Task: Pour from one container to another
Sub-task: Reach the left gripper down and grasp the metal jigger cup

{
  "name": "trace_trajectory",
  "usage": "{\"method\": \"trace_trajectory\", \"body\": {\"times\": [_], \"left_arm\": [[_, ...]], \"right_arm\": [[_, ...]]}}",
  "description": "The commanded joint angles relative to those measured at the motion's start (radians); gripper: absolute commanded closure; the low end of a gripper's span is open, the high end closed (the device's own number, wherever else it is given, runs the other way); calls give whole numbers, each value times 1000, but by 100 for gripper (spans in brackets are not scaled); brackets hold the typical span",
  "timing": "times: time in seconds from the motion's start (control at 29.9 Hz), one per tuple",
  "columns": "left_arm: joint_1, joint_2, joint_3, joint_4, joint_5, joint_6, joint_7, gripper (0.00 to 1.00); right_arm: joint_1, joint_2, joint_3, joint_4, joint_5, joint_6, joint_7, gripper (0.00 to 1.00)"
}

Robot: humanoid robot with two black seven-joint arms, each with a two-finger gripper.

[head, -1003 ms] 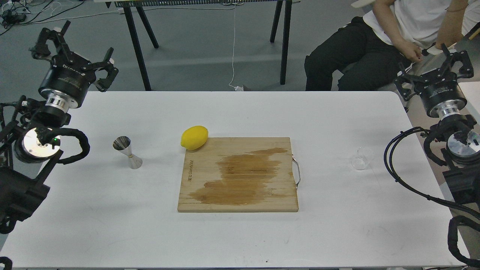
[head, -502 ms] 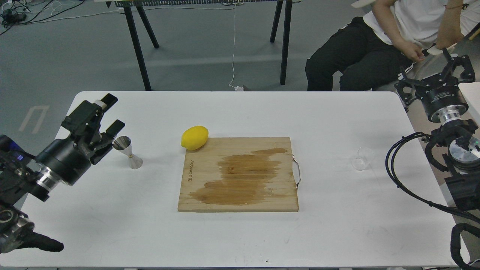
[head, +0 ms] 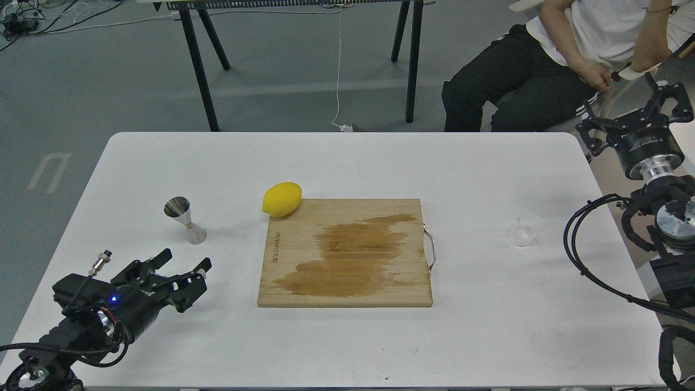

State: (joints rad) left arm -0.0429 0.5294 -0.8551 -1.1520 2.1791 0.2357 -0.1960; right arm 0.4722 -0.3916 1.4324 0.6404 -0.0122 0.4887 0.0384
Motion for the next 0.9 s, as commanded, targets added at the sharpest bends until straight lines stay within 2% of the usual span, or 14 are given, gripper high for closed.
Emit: {"method": "trace_trajectory", "body": {"times": [0.0, 0.3, 0.5, 0.57, 0.6, 0.64, 0.67, 0.77, 0.87], "left_arm": [[-83, -86, 8, 152, 3, 25, 6, 7], [-227, -187, 7, 383, 3, 27, 33, 13], [-281, -236, 7, 440, 3, 27, 35, 15], [-288, -249, 7, 459, 3, 27, 35, 21], [-292, -252, 7, 471, 3, 25, 35, 29], [-293, -252, 10, 488, 3, 25, 35, 43], [-295, -253, 11, 497, 3, 25, 33, 49], [-296, -253, 11, 500, 3, 27, 30, 62], [-296, -255, 11, 502, 3, 43, 30, 69]], "right_arm": [[-10, -3, 2, 2, 0, 0, 0, 0], [-15, -35, 5, 2, 0, 0, -2, 0], [-17, -36, 5, 2, 0, 0, -2, 0], [-15, -36, 3, 2, 0, 0, -2, 0], [-15, -36, 3, 2, 0, 0, -2, 0], [-15, -36, 3, 2, 0, 0, -2, 0], [-17, -36, 3, 1, 0, 0, -2, 0], [-15, -36, 3, 2, 0, 0, -2, 0], [-17, -36, 2, 1, 0, 0, -2, 0]]}}
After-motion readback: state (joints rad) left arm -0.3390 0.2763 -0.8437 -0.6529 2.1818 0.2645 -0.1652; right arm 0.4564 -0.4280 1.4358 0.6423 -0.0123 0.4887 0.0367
